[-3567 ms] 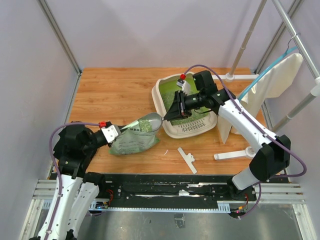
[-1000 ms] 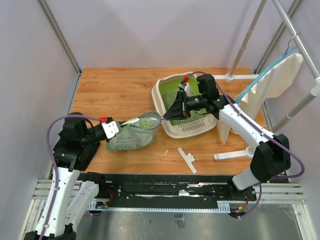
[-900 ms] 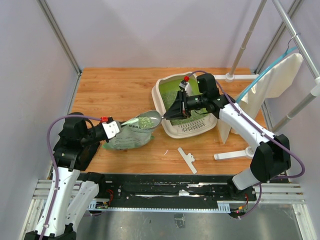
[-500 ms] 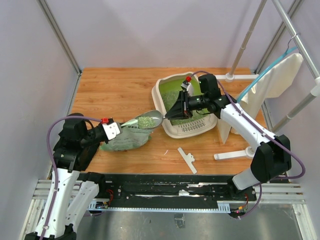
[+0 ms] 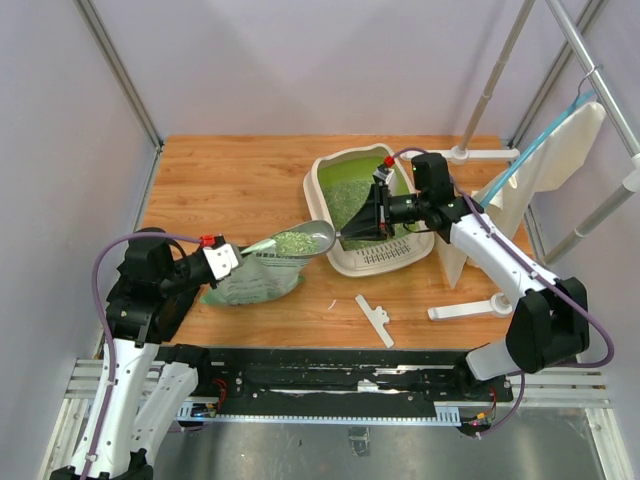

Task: Fill the litter box with clean litter
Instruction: 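Scoop the cat litter from the cat litter bag.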

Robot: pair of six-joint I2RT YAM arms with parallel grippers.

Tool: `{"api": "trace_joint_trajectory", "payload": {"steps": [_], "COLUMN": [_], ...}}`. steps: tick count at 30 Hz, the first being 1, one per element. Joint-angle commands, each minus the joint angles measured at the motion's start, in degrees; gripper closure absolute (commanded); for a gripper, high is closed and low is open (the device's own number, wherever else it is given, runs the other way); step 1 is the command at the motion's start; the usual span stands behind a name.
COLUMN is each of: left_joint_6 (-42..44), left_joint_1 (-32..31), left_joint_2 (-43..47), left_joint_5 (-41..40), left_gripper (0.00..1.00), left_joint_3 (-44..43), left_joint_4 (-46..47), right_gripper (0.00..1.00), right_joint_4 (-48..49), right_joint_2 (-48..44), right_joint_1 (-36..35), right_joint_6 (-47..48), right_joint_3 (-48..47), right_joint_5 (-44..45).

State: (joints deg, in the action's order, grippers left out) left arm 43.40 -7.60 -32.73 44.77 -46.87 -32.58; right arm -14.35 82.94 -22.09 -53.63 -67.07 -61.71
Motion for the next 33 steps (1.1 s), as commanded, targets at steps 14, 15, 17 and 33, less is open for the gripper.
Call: {"api": "trace_joint_trajectory", "payload": {"steps": [14,15,17,33], "left_joint_6": [-1.8,-2.0,-2.6,-2.4], "left_joint_1": [0.0,0.0,0.0,0.0], "left_joint_2": [3.1,3.3,3.2,3.0], "left_joint_5": [5.3,5.2,5.2,4.1], "left_gripper": [1.00,0.99,0.99,1.00], "left_joint_3": [-3.2,-3.0,-2.6,-2.2], "left_joint_4": [17.7,18.0,18.9,19.8], "right_gripper": [0.99,0.99,0.99,0.99], "right_joint_4": [16.6,20.6,27.3,30.1], "right_joint_2": [-0.9,0.0,2.5,2.6], "right_joint_1": [2.8,1.6,-2.8,-3.2], "right_joint_6": [-8.1,-10.8,-15.0,-15.0], "right_joint_3": [10.0,10.4,9.9,11.4], "right_joint_5": [-0.7,-0.3,0.0,-0.2]}}
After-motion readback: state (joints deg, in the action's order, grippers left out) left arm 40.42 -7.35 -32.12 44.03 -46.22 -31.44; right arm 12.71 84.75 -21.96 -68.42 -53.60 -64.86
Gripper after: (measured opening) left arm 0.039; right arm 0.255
